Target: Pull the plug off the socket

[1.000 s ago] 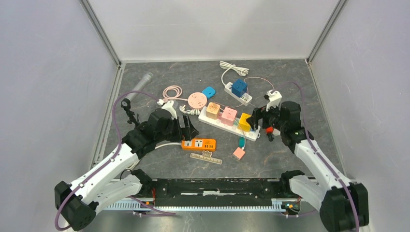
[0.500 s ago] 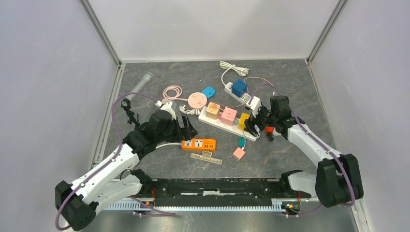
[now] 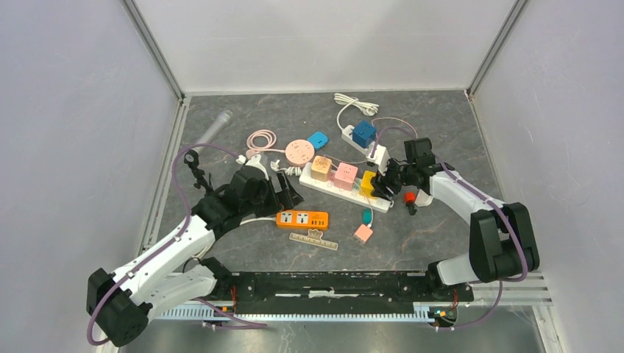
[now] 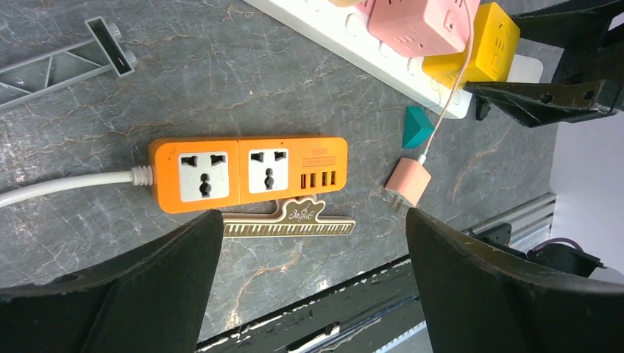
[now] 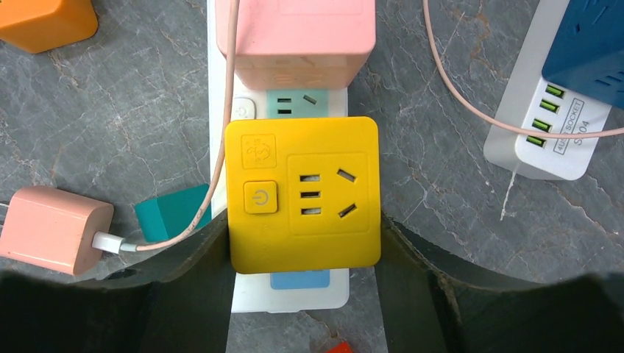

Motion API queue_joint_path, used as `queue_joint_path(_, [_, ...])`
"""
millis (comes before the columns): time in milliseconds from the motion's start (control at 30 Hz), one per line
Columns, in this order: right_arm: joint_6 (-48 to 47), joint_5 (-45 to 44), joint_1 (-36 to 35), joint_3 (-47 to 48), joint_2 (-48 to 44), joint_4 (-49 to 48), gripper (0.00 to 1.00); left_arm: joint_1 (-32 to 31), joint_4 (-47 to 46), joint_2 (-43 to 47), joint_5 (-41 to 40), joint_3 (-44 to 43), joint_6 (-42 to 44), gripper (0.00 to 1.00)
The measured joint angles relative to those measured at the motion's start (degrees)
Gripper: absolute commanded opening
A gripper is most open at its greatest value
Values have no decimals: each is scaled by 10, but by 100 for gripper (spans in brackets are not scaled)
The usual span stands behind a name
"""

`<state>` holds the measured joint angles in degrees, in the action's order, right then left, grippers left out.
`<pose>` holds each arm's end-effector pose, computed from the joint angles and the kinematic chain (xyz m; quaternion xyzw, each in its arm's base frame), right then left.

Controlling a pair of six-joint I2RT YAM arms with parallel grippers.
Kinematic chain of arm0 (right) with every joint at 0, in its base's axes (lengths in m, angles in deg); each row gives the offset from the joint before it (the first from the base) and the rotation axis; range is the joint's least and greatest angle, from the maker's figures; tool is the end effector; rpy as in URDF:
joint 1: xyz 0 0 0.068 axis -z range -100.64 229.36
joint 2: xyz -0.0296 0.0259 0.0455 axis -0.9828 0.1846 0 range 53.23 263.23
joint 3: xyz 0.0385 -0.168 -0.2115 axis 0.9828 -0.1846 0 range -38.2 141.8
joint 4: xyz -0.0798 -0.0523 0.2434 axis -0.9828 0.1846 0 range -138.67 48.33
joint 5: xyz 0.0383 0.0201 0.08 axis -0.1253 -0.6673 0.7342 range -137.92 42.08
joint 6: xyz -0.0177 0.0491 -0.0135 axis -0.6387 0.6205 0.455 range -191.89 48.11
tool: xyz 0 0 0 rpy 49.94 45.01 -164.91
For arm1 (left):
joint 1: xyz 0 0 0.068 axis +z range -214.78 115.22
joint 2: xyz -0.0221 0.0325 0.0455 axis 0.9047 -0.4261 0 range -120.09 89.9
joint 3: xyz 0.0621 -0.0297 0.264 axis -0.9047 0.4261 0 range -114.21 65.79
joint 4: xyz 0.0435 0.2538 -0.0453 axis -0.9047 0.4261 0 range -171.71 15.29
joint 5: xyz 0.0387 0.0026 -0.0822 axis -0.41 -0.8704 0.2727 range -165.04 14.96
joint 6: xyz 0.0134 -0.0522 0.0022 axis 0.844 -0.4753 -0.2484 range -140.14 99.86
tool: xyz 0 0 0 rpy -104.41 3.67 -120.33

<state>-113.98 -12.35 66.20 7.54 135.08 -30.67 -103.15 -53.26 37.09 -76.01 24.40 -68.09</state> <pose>0.2643 0.0830 0.1956 -0.5035 0.7589 0.2081 0.3567 0.1544 -0.1216 0.2640 -0.0792 0.9023 -0.2842 0.3143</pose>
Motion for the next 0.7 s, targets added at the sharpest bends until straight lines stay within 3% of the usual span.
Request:
queue_joint_path(200, [31, -1, -11, -16, -10, -28, 48, 0, -11, -37, 17, 0, -9, 100])
queue_joint_path(367, [113, -26, -52, -57, -41, -84, 49, 0, -40, -118, 41, -20, -11, 100])
queue_joint_path(700, [193, -75, -85, -98, -70, -146, 71, 0, -163, -304, 87, -117, -11, 98])
